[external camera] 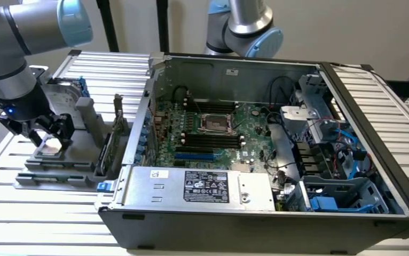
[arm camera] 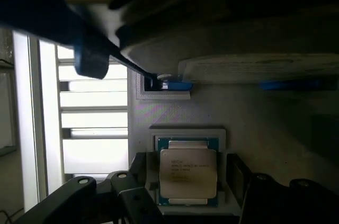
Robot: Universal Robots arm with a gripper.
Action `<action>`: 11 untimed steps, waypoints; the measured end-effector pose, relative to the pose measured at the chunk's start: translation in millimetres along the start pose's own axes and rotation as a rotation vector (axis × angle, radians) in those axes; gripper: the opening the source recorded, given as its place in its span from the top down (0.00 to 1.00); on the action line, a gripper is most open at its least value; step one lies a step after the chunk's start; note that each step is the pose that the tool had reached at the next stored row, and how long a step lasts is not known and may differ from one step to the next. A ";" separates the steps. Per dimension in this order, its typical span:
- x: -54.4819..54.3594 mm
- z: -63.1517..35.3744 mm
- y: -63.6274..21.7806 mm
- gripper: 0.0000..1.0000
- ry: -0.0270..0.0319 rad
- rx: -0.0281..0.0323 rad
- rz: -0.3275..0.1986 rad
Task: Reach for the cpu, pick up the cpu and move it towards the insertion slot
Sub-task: 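Pick up the cpu and move it towards the insertion slot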
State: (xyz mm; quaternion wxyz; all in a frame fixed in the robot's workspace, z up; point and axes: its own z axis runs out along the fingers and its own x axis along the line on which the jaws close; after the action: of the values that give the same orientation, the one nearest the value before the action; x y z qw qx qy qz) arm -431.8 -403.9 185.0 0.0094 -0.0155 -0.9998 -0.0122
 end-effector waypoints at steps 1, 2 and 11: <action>0.0 0.1 0.0 0.29 0.0000 -0.0001 0.000; 0.0 0.1 0.0 0.29 0.0000 0.0000 0.000; 0.0 0.1 0.0 0.38 -0.0001 0.0001 0.000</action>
State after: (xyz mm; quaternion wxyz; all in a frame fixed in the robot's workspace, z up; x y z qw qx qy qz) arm -431.9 -403.8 184.8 0.0094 -0.0155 -0.9998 -0.0121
